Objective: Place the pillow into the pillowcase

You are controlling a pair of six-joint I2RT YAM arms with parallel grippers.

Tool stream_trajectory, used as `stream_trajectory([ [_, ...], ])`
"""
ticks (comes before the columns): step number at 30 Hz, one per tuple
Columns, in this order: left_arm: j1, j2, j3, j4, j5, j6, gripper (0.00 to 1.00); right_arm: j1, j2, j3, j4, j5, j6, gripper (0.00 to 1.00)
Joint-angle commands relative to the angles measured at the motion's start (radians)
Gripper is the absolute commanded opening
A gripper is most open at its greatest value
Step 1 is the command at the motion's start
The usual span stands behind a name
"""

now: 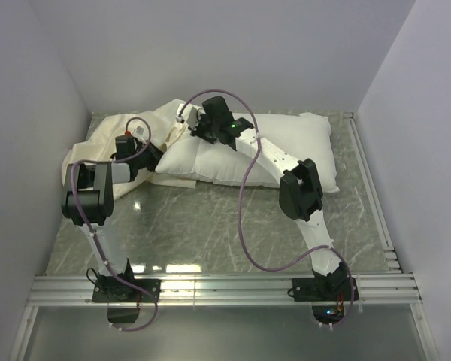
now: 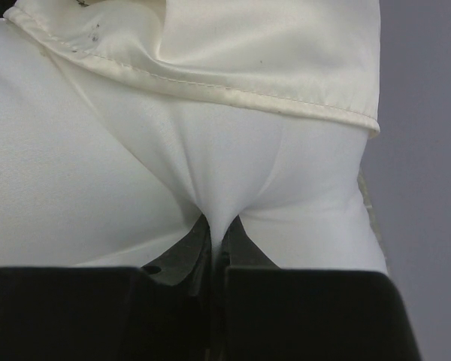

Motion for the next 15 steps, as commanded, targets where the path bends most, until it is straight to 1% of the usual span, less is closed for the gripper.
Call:
stream_trajectory([
  [1, -0.008, 0.006, 0.070, -0.045, -0.039, 0.059, 0.04, -0.022, 0.007, 0.010, -0.050, 0.018, -0.003, 0.00],
  [2, -0.008, 0.000, 0.082, -0.075, -0.045, 0.074, 0.00, -0.022, 0.007, 0.010, -0.050, 0.023, -0.005, 0.00],
  [5, 0.002, -0.061, 0.112, -0.207, -0.023, 0.139, 0.00, -0.021, 0.007, 0.005, -0.045, 0.032, -0.007, 0.00],
  [7, 0.009, -0.136, 0.119, -0.290, 0.003, 0.207, 0.00, -0.022, 0.005, -0.004, -0.036, 0.043, -0.010, 0.00],
  [8, 0.014, -0.165, 0.121, -0.386, 0.004, 0.234, 0.00, -0.022, 0.005, -0.007, -0.031, 0.047, -0.014, 0.00],
  [10, 0.029, -0.239, 0.122, -0.460, 0.010, 0.303, 0.00, -0.024, 0.008, 0.002, -0.031, 0.053, -0.013, 0.00],
  [11, 0.035, -0.259, 0.122, -0.537, 0.005, 0.323, 0.01, -0.024, 0.010, 0.008, -0.036, 0.054, -0.010, 0.00],
  [15, 0.060, -0.331, 0.128, -0.663, 0.004, 0.415, 0.00, -0.027, 0.019, 0.028, -0.039, 0.058, 0.001, 0.00],
])
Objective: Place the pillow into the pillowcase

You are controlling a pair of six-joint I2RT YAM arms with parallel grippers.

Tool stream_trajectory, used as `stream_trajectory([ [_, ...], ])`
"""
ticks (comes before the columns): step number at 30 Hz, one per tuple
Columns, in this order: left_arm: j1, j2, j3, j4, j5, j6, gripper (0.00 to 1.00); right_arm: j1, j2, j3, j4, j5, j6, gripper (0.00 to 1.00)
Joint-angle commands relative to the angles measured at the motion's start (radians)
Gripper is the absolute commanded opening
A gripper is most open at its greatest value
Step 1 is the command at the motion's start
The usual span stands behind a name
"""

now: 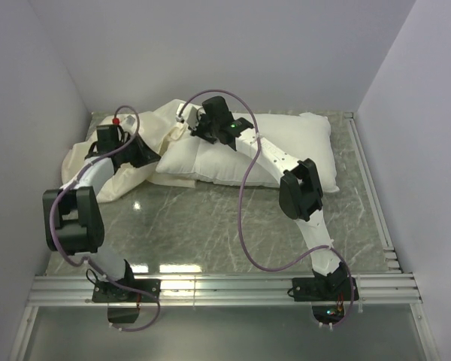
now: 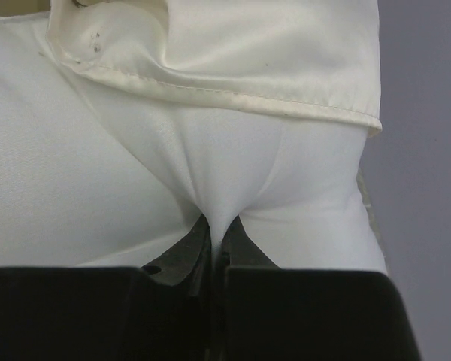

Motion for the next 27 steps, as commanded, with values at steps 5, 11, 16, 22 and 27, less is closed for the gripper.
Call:
stream_trajectory([
  [5, 0.029, -0.104, 0.057, -0.296, 0.023, 0.189, 0.00, -0.027, 0.025, 0.030, -0.049, 0.074, 0.010, 0.00],
  [11, 0.038, -0.161, 0.131, -0.528, 0.042, 0.378, 0.00, -0.027, 0.042, 0.054, -0.074, 0.096, 0.027, 0.00],
  [16, 0.061, -0.169, 0.244, -0.663, 0.167, 0.556, 0.00, -0.019, 0.054, 0.062, -0.066, 0.132, 0.010, 0.00],
  [22, 0.044, -0.071, 0.421, -0.702, 0.279, 0.524, 0.00, -0.012, 0.045, 0.042, -0.043, 0.137, -0.011, 0.00],
  [27, -0.049, 0.017, 0.554, -0.656, 0.366, 0.393, 0.00, -0.001, 0.045, 0.053, -0.055, 0.142, -0.007, 0.00],
])
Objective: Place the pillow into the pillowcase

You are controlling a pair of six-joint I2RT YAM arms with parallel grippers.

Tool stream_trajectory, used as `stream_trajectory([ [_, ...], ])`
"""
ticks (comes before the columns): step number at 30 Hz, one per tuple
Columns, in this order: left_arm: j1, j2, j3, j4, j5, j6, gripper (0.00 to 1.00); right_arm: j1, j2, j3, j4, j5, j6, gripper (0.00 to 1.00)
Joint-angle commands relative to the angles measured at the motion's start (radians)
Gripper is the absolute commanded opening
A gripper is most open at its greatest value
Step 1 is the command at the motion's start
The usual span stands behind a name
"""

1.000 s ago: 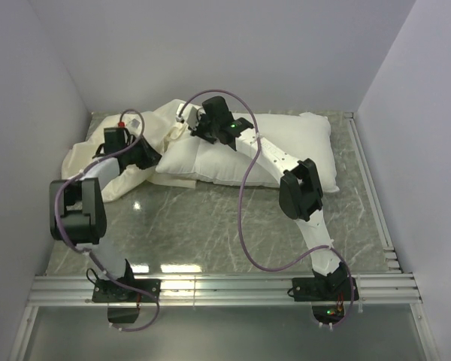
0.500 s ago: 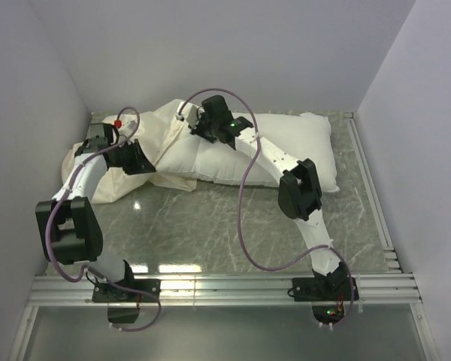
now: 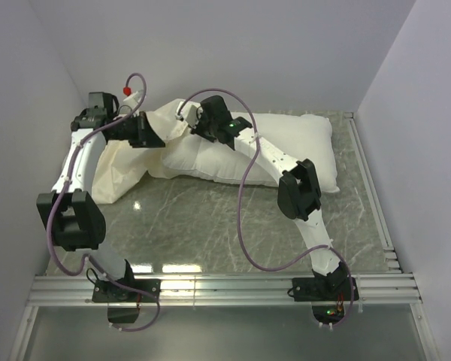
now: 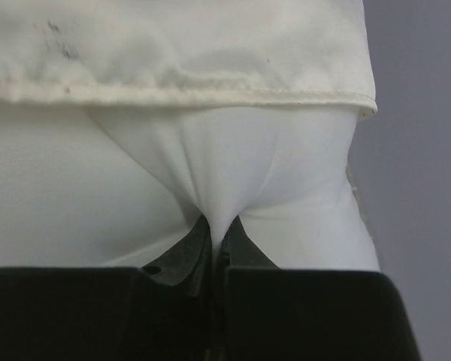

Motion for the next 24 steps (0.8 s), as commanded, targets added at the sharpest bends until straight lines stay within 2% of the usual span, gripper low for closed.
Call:
stream_trajectory([
  [1, -0.050, 0.040, 0.064, 0.085, 0.132, -0.141, 0.00, -0.007, 0.020, 0.005, -0.033, 0.023, -0.005, 0.00],
  [2, -0.053, 0.060, 0.053, 0.127, 0.149, -0.246, 0.00, -0.006, -0.002, -0.009, -0.014, 0.010, -0.002, 0.00],
  [6, -0.114, 0.107, 0.031, 0.262, 0.261, -0.397, 0.00, -0.007, -0.055, -0.087, 0.030, -0.044, 0.029, 0.00],
  [8, -0.154, 0.080, -0.035, 0.443, 0.284, -0.486, 0.00, -0.012, -0.063, -0.078, 0.018, -0.062, 0.064, 0.00],
  [9, -0.164, 0.066, -0.122, 0.516, 0.301, -0.606, 0.00, -0.017, -0.062, -0.051, 0.007, -0.062, 0.081, 0.00],
  [10, -0.171, 0.054, -0.163, 0.658, 0.327, -0.665, 0.00, -0.021, -0.056, -0.031, -0.002, -0.058, 0.113, 0.00],
  [11, -0.182, 0.029, -0.239, 0.722, 0.342, -0.775, 0.00, -0.024, -0.037, 0.021, -0.031, -0.053, 0.126, 0.00],
  [14, -0.184, -0.033, -0.327, 0.871, 0.366, -0.868, 0.00, -0.047, -0.006, 0.081, -0.066, -0.050, 0.178, 0.00],
  [19, -0.184, -0.115, -0.391, 0.847, 0.405, -0.875, 0.00, -0.061, 0.001, 0.091, -0.079, -0.045, 0.198, 0.00],
  [22, -0.155, -0.143, -0.330, 0.546, 0.366, -0.690, 0.00, -0.064, -0.046, 0.013, -0.034, -0.048, 0.198, 0.00],
  [23, -0.138, -0.138, -0.274, 0.458, 0.293, -0.557, 0.00, -0.064, -0.051, -0.010, -0.030, -0.047, 0.198, 0.00],
  [24, -0.135, -0.129, -0.237, 0.261, 0.250, -0.489, 0.00, -0.063, -0.049, -0.010, -0.031, -0.045, 0.195, 0.00],
])
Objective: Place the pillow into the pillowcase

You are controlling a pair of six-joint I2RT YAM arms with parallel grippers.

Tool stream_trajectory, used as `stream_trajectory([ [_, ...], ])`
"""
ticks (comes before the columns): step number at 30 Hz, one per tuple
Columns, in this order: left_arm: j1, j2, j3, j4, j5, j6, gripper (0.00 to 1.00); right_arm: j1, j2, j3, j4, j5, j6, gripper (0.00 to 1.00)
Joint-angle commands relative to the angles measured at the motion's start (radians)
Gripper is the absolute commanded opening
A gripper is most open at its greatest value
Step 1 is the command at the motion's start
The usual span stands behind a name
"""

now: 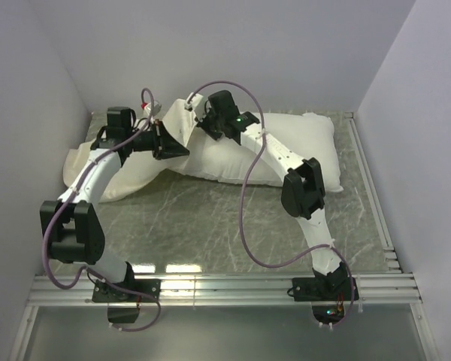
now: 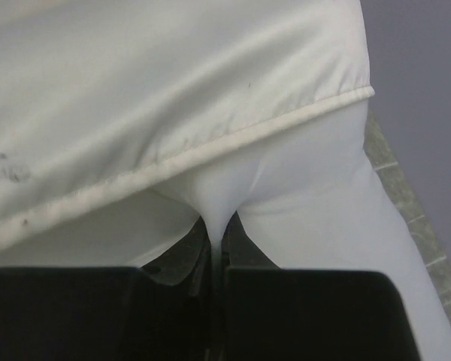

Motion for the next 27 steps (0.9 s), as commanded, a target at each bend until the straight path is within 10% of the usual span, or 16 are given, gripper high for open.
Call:
stream_trajectory([
  [1, 0.021, -0.015, 0.148, -0.403, -0.078, 0.285, 0.00, -0.020, -0.031, -0.029, 0.022, 0.033, 0.009, 0.00],
  [4, 0.020, 0.020, 0.213, -0.524, -0.108, 0.416, 0.00, -0.018, -0.010, 0.005, 0.006, 0.030, 0.011, 0.00],
  [14, -0.100, 0.085, 0.026, 0.080, -0.037, -0.068, 0.00, -0.020, -0.046, -0.023, 0.024, -0.088, 0.069, 0.00],
  [21, -0.100, 0.103, -0.097, 0.171, -0.190, -0.111, 0.00, -0.035, -0.072, -0.026, -0.002, -0.132, 0.115, 0.01],
  [27, -0.100, 0.074, -0.057, 0.010, -0.368, 0.070, 0.06, -0.075, -0.192, -0.153, -0.040, -0.100, 0.068, 0.48],
])
